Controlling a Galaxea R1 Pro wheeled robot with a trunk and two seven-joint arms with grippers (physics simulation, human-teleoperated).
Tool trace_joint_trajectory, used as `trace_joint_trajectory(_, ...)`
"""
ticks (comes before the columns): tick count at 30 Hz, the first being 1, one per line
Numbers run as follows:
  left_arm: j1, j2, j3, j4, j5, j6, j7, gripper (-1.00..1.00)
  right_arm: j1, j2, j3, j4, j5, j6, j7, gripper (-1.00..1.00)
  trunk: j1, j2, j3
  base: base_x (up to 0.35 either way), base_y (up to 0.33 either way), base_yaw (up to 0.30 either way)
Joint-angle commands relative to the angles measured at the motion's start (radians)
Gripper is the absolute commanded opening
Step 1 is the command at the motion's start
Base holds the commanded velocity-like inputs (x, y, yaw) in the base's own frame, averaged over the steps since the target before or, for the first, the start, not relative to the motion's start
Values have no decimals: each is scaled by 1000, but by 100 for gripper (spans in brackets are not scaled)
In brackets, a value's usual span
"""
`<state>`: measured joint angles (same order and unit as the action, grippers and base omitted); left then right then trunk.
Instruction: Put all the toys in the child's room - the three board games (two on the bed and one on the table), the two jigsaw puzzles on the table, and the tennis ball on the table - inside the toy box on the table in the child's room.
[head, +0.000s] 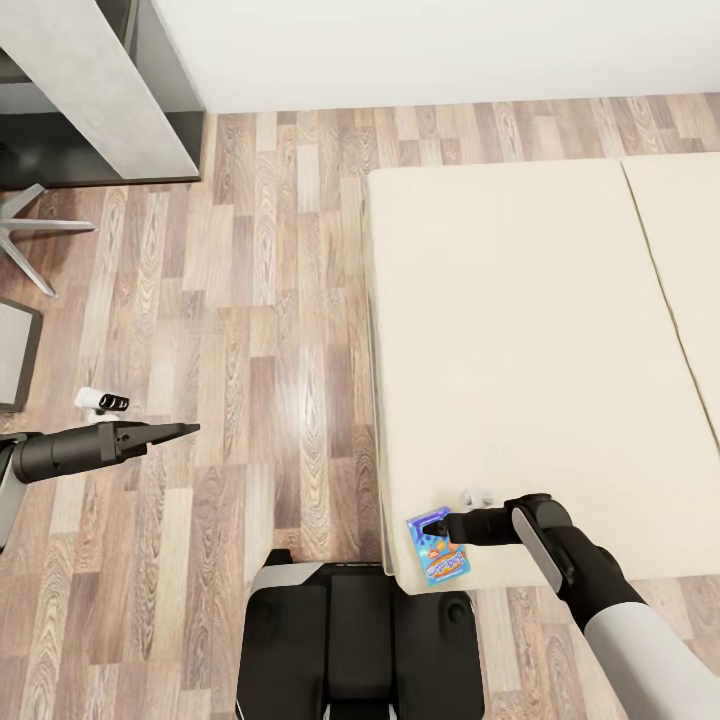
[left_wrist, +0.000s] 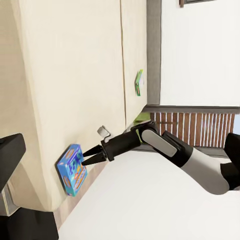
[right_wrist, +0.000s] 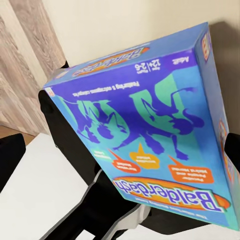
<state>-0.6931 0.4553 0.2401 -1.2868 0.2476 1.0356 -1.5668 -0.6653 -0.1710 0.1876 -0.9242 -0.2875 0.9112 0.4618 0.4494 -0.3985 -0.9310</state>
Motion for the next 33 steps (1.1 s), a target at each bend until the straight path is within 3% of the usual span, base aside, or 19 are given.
trace_joint_trajectory(1, 0, 0, 0, 0, -1, 11, -4, 100, 0, -1, 2, -1, 2, 3, 3, 100, 1, -2, -1, 0, 2, 0)
trace_joint_trajectory(33, 0, 0, 0, 0, -2, 11, -4, 100, 0, -6, 1, -1, -1, 4, 3, 100, 1, -2, -1, 0, 2, 0)
